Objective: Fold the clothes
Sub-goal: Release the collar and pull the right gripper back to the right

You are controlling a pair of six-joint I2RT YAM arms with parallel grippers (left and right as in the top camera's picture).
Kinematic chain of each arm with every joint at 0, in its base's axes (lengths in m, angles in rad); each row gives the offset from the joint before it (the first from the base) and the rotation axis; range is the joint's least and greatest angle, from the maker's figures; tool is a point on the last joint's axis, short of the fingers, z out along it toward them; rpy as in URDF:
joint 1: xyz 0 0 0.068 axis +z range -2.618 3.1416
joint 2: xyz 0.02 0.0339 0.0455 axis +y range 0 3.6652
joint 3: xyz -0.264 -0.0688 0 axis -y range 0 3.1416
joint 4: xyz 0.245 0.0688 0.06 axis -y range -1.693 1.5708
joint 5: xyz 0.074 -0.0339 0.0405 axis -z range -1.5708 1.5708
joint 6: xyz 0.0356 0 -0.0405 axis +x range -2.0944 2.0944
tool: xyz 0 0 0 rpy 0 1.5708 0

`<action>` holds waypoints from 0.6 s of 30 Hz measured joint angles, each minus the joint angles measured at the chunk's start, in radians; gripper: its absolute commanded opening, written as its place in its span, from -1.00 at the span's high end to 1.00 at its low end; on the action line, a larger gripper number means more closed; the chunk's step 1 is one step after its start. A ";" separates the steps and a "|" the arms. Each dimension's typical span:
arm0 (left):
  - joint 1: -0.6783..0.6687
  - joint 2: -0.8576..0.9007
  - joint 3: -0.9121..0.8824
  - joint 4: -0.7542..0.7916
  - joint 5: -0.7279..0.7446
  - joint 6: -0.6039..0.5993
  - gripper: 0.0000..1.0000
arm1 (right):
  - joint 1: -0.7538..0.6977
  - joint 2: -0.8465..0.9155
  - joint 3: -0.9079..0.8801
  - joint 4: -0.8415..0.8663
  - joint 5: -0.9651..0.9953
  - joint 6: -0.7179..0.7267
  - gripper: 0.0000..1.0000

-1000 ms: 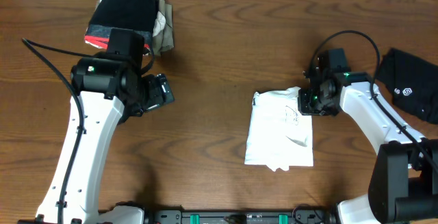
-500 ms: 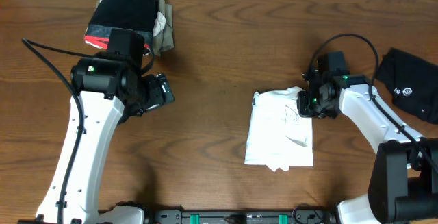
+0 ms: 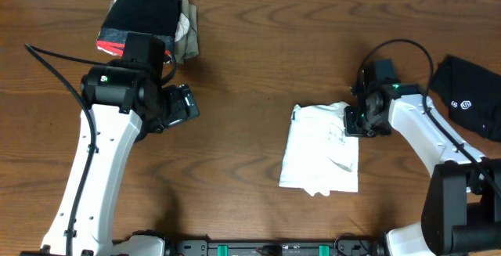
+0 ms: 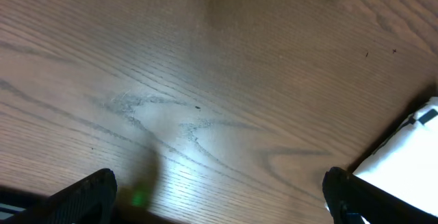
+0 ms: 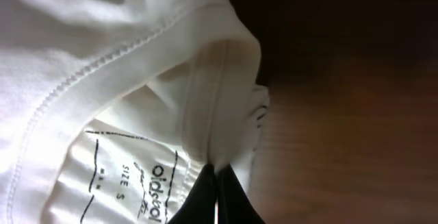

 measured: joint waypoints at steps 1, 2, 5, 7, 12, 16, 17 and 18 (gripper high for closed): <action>0.000 0.000 0.000 0.000 0.000 0.000 -0.96 | 0.000 0.000 0.013 -0.013 0.012 0.003 0.97; 0.000 0.000 0.000 0.000 0.000 0.000 -0.96 | 0.000 0.000 0.023 -0.024 0.022 0.006 0.97; 0.000 0.000 0.000 0.000 0.000 0.000 -0.96 | 0.000 0.000 0.040 -0.049 0.050 0.026 0.97; 0.000 0.000 0.000 0.000 0.000 0.000 -0.96 | 0.000 0.000 0.041 -0.069 0.075 0.050 0.97; 0.000 0.000 0.000 0.000 0.000 0.000 -0.96 | 0.000 0.000 0.042 -0.140 0.164 0.140 0.25; 0.000 0.000 0.000 0.002 0.000 0.000 -0.96 | -0.007 0.000 0.042 -0.180 0.209 0.179 -0.48; 0.000 0.000 0.000 0.003 0.000 0.000 -0.96 | -0.007 0.000 0.042 -0.193 0.217 0.184 -0.42; 0.000 0.000 0.000 0.002 0.000 0.000 -0.96 | -0.007 0.000 0.044 -0.212 0.223 0.196 -0.34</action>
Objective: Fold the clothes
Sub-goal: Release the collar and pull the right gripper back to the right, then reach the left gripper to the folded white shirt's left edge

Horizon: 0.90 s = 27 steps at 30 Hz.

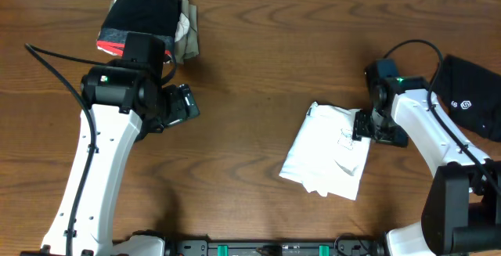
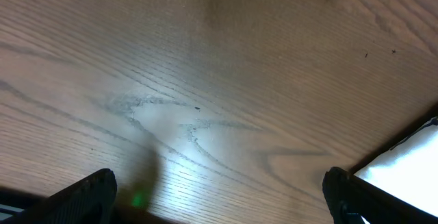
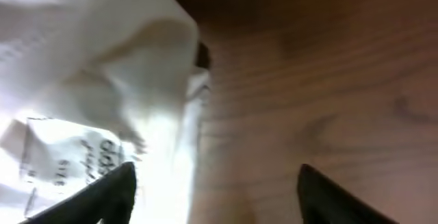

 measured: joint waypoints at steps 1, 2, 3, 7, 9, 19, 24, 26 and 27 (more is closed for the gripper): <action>0.000 0.000 0.000 0.000 0.000 0.000 -0.96 | 0.000 0.000 0.002 -0.016 0.002 0.010 -0.30; 0.000 0.000 0.000 0.000 0.000 0.000 -0.96 | 0.000 0.000 0.006 -0.037 0.006 0.025 -0.29; 0.000 0.000 0.000 0.000 0.000 0.000 -0.96 | 0.000 0.000 0.011 -0.060 0.009 0.036 -0.31; 0.000 0.000 0.000 0.014 0.017 0.018 -0.96 | -0.003 0.000 0.045 -0.133 0.016 0.072 -0.49; -0.001 0.000 0.000 0.045 0.051 0.043 -0.96 | -0.006 -0.001 0.069 -0.161 0.016 0.081 -0.62; -0.072 0.028 -0.074 0.245 0.257 0.123 -0.96 | -0.047 -0.158 0.229 -0.269 -0.055 0.069 -0.98; -0.153 0.142 -0.169 0.379 0.390 0.158 -0.96 | -0.056 -0.307 0.240 -0.326 -0.124 0.033 -0.99; -0.182 0.181 -0.184 0.417 0.432 0.169 -0.96 | -0.056 -0.350 0.240 -0.353 -0.139 0.027 -0.99; -0.203 0.203 -0.189 0.440 0.451 0.175 -0.96 | -0.056 -0.370 0.240 -0.368 -0.144 0.024 -0.99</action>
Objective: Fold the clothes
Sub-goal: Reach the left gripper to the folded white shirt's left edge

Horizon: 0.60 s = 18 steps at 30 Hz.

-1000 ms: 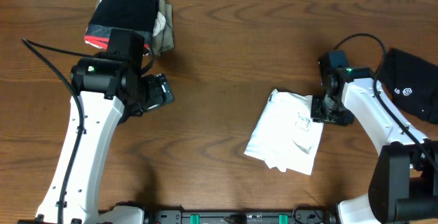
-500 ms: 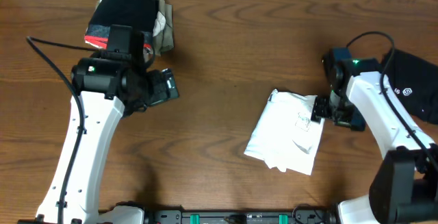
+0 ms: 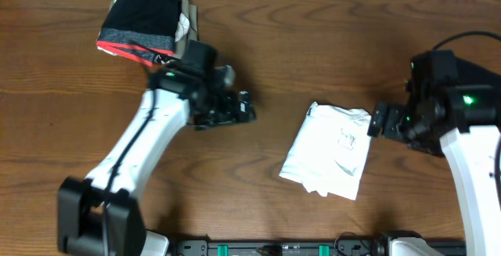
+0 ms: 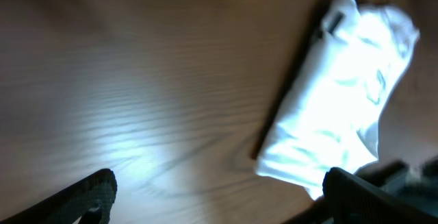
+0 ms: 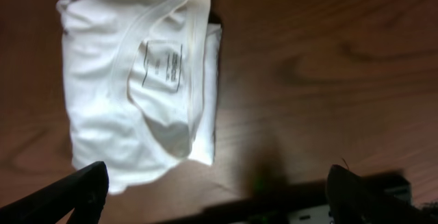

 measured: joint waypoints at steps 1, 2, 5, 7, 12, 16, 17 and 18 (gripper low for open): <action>-0.017 0.018 -0.001 0.019 0.014 0.002 -0.96 | 0.000 -0.018 0.000 -0.015 -0.005 -0.002 -0.99; -0.034 0.033 -0.002 0.037 0.027 0.005 -0.96 | 0.000 -0.031 0.000 -0.026 -0.008 -0.003 -0.99; -0.077 0.076 -0.002 0.092 0.068 0.013 -0.96 | 0.000 -0.062 0.000 -0.052 -0.015 -0.005 -0.98; -0.106 0.111 -0.002 0.133 0.102 0.030 -0.96 | 0.000 -0.075 0.000 -0.057 -0.018 -0.006 -0.99; -0.160 0.196 -0.002 0.252 0.144 0.055 -0.96 | 0.000 -0.092 0.000 -0.074 -0.018 -0.012 -0.99; -0.176 0.257 -0.002 0.322 0.179 0.062 -0.96 | 0.000 -0.092 0.000 -0.087 -0.018 -0.019 -0.99; -0.176 0.269 -0.002 0.339 0.190 0.062 -0.96 | 0.000 -0.093 0.000 -0.089 -0.018 -0.020 -0.99; -0.176 0.284 -0.002 0.359 0.209 0.064 -0.96 | 0.000 -0.093 0.000 -0.090 -0.018 -0.022 -0.99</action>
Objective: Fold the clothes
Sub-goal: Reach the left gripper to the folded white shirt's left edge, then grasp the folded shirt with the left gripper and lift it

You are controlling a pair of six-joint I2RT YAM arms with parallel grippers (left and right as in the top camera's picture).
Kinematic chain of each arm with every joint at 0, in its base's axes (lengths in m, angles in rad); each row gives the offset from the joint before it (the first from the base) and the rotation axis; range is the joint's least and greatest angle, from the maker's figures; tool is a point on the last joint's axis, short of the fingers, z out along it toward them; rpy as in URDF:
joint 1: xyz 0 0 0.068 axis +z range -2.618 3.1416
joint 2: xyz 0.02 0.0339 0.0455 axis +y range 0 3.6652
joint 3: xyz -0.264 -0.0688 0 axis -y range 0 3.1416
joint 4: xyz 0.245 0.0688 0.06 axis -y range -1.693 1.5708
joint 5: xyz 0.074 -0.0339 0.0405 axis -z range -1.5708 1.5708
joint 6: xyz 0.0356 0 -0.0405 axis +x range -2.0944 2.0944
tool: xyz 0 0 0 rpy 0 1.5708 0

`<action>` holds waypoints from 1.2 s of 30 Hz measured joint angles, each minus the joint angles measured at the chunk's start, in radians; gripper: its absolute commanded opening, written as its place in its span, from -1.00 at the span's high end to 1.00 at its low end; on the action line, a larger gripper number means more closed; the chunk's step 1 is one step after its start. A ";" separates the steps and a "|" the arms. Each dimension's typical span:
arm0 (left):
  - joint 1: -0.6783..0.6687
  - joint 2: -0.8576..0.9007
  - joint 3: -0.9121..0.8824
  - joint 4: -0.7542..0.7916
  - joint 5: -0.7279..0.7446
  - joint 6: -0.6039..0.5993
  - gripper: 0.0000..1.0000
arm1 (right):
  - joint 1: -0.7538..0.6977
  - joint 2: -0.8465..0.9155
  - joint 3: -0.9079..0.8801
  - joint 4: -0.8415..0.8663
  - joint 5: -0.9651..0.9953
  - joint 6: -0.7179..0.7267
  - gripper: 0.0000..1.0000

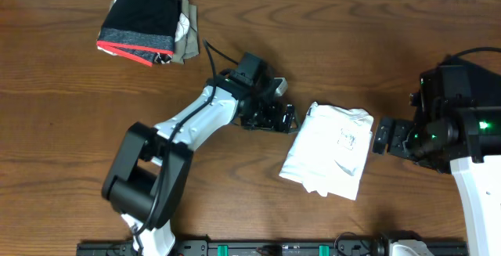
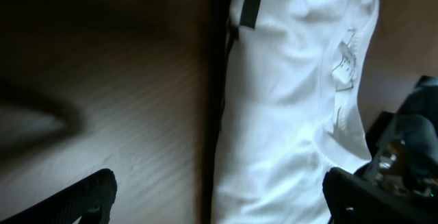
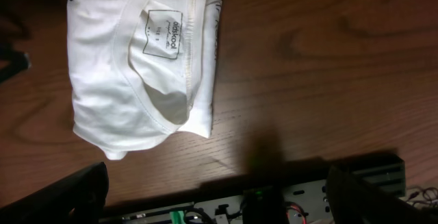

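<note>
A folded white T-shirt (image 1: 327, 148) lies on the wooden table right of centre, collar and label up (image 3: 168, 35). My left gripper (image 1: 288, 119) is open at the shirt's upper left edge, and the shirt (image 2: 287, 101) fills its wrist view between the wide-apart fingertips (image 2: 92, 191). My right gripper (image 1: 383, 137) hangs open just right of the shirt, above the table, holding nothing. The whole shirt (image 3: 137, 66) shows below it.
A pile of dark, red-trimmed and beige clothes (image 1: 149, 17) sits at the far left corner. A black rail with wiring (image 3: 294, 196) runs along the table's near edge (image 1: 266, 248). Bare wood (image 1: 78, 131) lies left of the shirt.
My left gripper has moved right, from the middle of the table to the shirt's left edge. My right gripper sits slightly lower and further right. The shirt has not moved.
First my right gripper was shut on the shirt's collar, with my left arm far to the left. Then the shirt lay shifted right and turned, my right gripper open beside it. Later my right gripper stood clear at the right while my left reached mid-table, now at the shirt.
</note>
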 measured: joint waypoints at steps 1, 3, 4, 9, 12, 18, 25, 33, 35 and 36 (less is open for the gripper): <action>0.000 0.011 0.000 0.016 0.013 0.000 -0.96 | 0.000 0.000 0.000 0.000 0.000 -0.001 -0.98; 0.000 0.032 0.000 0.043 0.045 0.003 -0.96 | 0.000 0.000 0.000 0.000 0.000 -0.002 -0.98; 0.000 0.039 0.000 0.056 0.058 0.004 -0.96 | 0.000 0.000 0.000 0.000 0.000 -0.003 -0.99; -0.004 0.063 0.000 0.100 0.101 0.004 -0.96 | 0.000 0.000 0.000 0.000 0.000 -0.013 -0.98; -0.012 0.082 0.000 0.121 0.110 0.004 -0.96 | 0.000 0.000 0.000 0.000 0.000 -0.019 -0.99; -0.045 0.119 0.000 0.137 0.135 0.004 -0.96 | 0.000 0.000 0.000 0.000 0.000 -0.023 -0.99; -0.104 0.120 0.000 0.147 0.138 0.003 -0.96 | 0.000 0.000 0.000 0.000 0.000 -0.023 -0.98; -0.152 0.133 0.000 0.197 0.149 -0.007 -0.96 | 0.000 0.000 0.000 0.000 -0.012 -0.023 -0.99; -0.157 0.141 0.001 0.215 0.159 -0.014 -0.96 | 0.000 0.000 0.000 0.000 -0.014 -0.023 -0.98; -0.159 0.146 0.003 0.225 0.166 -0.018 -0.96 | 0.000 0.000 0.000 0.000 -0.015 -0.023 -0.98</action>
